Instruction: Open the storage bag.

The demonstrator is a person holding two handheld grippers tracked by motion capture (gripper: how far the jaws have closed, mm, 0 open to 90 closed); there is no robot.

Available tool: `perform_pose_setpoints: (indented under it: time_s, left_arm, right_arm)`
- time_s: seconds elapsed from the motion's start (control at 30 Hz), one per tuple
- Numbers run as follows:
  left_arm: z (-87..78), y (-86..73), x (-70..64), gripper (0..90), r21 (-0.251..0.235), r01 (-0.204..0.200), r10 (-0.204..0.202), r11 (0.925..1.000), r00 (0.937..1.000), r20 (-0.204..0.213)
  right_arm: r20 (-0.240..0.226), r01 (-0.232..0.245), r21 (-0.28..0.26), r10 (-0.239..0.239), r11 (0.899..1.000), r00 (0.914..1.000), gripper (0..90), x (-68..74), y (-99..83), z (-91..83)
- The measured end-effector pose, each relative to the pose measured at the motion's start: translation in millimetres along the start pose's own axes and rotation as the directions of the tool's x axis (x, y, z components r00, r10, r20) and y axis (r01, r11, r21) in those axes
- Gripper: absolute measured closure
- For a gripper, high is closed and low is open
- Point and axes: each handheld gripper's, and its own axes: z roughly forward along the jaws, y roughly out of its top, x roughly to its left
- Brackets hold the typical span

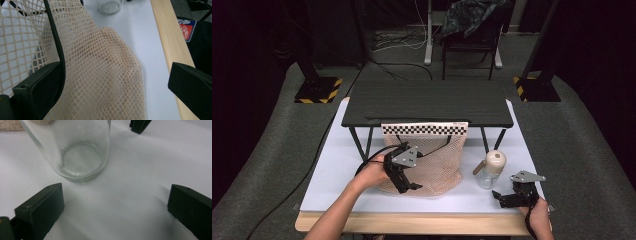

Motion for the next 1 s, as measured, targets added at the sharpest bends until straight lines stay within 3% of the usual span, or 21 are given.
perform_pose_setpoints:
  time_s: [0.4, 0.67, 1.0]
  left_arm:
    - [-9.6, 7.2, -8.7, 0.1, -0.007, 0.013, -0.013, 0.9999, 0.998, 0.062]
    - [-14.9, 14.2, -15.7, 0.0, -0.002, 0.0, 0.0, 1.0, 0.9975, 0.071]
    - [-25.5, 23.1, -21.7, 0.0, -0.033, -0.004, 0.008, 0.9994, 0.9936, 0.113]
  right_arm:
    - [0.0, -0.001, 0.0, 0.001, 1.0, 1.0, 0.0, 0.0, -0.1, 0.0]
    - [0.0, -0.001, -0.001, 0.001, 1.0, 1.0, 0.0, 0.1, -0.1, -0.1]
    - [-0.002, 0.0, 0.001, 0.0, 1.0, 1.0, 0.0, -0.1, 0.1, 0.0]
